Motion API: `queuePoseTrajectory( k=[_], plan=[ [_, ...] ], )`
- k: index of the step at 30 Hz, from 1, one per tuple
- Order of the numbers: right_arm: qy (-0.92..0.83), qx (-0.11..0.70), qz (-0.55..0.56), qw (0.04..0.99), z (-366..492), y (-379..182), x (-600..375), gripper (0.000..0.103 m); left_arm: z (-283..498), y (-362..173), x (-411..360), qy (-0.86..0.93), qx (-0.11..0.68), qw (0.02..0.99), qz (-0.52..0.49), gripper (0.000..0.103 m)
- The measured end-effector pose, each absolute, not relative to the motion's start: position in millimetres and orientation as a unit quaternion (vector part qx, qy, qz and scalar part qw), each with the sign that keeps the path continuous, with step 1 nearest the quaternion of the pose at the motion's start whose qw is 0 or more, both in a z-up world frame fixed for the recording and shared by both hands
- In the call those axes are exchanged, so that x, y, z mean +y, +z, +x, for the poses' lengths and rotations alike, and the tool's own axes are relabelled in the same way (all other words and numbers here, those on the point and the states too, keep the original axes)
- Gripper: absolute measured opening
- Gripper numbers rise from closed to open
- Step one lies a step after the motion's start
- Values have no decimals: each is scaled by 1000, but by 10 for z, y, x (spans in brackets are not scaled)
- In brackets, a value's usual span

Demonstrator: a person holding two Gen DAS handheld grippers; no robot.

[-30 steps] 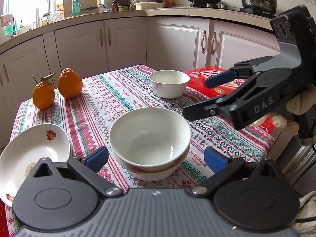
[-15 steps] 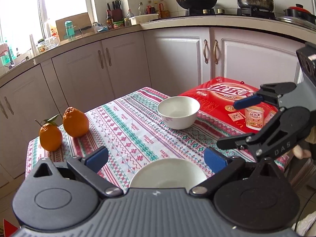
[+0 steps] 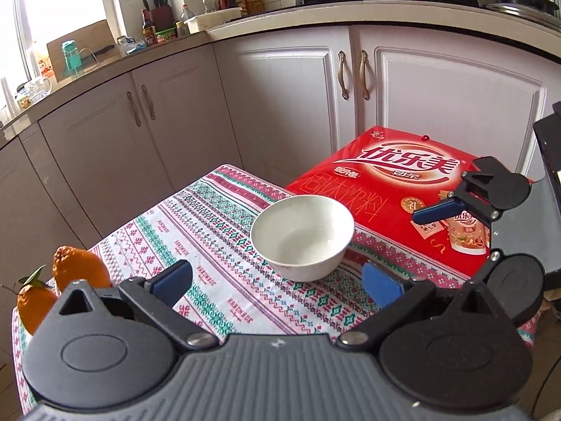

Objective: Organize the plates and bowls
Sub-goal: 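Move the left tool toward the white bowl by the red box while the right tool follows, then grip the white bowl rim with the left tool while the right tool grips its other rim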

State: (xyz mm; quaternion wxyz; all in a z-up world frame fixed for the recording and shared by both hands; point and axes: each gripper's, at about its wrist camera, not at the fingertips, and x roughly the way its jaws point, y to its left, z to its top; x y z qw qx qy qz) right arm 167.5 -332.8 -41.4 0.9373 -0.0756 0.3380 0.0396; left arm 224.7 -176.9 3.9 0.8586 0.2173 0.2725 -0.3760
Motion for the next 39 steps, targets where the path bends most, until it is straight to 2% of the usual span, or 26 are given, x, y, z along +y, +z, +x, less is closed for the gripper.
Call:
queuePoseTrajectory(
  k=[5, 11, 17, 22, 26, 30, 39],
  plan=[
    [51, 330, -104, 937, 1886, -481, -3402, 103, 2608, -73, -2017, -381, 286, 850, 224, 102],
    [75, 329, -87, 937, 2127, -592, -3502, 103, 3052, -330, -2248, -392, 349, 827, 202, 102],
    [99, 327, -78, 936, 2284, -670, -3548, 102, 3264, -472, -2391, -398, 369, 818, 191, 99],
    [101, 323, -80, 937, 2346, -705, -3557, 97, 3340, -529, -2472, -403, 379, 811, 190, 86],
    [103, 322, -74, 938, 2397, -703, -3593, 91, 3370, -554, -2522, -408, 383, 806, 191, 81],
    [108, 320, -69, 939, 2413, -703, -3611, 88, 3386, -578, -2550, -417, 392, 798, 188, 68],
    [111, 318, -66, 939, 2415, -698, -3610, 85, 3369, -607, -2572, -424, 393, 794, 190, 66]
  ],
)
